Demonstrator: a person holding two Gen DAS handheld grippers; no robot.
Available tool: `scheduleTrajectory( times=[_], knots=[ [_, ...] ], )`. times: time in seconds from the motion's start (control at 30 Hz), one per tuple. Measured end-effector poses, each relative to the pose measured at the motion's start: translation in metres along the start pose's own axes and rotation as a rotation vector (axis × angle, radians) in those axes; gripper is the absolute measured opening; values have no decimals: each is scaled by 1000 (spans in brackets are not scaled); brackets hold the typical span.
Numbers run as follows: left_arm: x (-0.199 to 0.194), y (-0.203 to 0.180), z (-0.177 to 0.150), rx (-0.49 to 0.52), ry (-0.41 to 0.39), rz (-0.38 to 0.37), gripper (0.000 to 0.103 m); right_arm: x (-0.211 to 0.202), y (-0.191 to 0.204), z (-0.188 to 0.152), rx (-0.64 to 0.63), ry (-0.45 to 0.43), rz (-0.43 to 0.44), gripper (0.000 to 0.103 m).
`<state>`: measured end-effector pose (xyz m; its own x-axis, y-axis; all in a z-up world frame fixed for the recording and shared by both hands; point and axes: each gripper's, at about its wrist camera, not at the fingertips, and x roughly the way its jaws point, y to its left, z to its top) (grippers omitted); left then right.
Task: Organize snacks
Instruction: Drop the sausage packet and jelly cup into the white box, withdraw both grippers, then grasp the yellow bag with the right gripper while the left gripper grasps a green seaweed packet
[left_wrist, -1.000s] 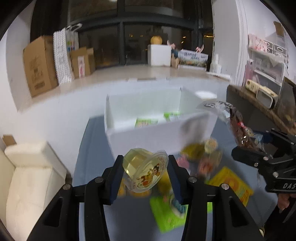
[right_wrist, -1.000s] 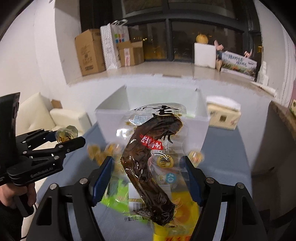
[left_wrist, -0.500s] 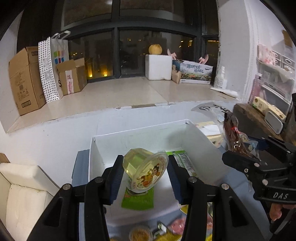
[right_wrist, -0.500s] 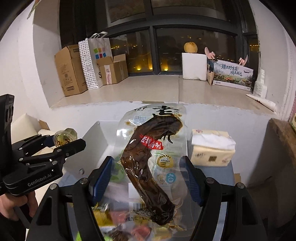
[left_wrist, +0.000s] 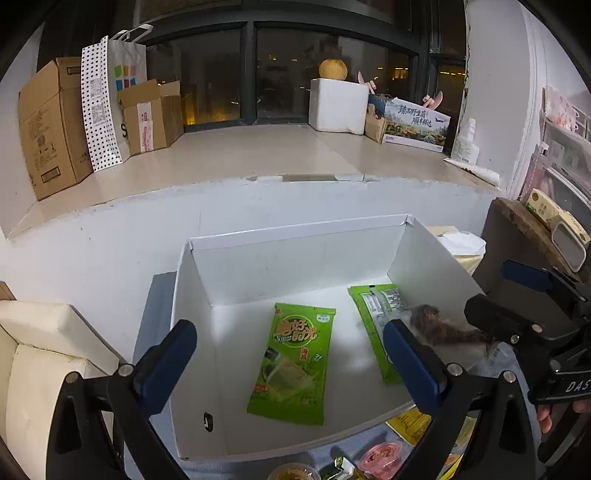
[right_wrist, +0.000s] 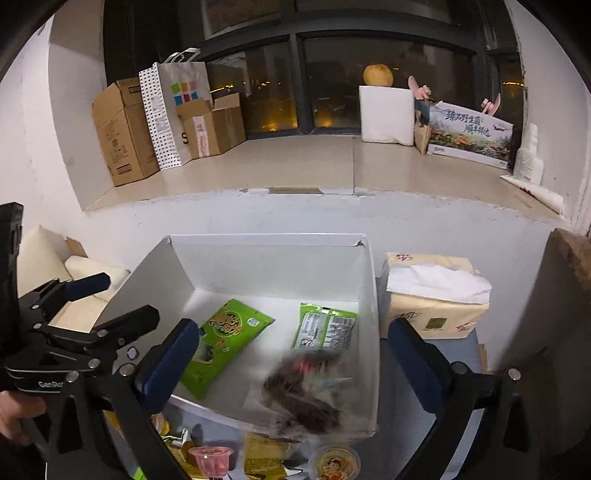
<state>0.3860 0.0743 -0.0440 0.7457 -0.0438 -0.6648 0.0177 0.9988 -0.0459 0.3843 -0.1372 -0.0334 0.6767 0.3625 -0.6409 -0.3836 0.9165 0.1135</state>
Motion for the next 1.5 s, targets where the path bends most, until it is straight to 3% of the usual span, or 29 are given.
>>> scheduleTrajectory(
  times=[0.4, 0.63, 0.9, 1.17, 1.5],
  knots=[
    [-44, -9, -18, 8, -32, -23, 103, -55, 10, -24, -9, -60, 46, 103],
    [-90, -16, -66, 5, -42, -33, 103, -104, 23, -82, -41, -26, 120, 103],
    [-132, -23, -132, -52, -32, -42, 103, -129, 34, -160, -93, 40, 117, 103],
    [-165, -31, -187, -87, -5, -78, 103, -107, 30, -214, -65, 162, 110, 103],
    [-175, -26, -213, -83, 18, -78, 103, -60, 7, -233, -36, 250, 45, 103]
  ],
)
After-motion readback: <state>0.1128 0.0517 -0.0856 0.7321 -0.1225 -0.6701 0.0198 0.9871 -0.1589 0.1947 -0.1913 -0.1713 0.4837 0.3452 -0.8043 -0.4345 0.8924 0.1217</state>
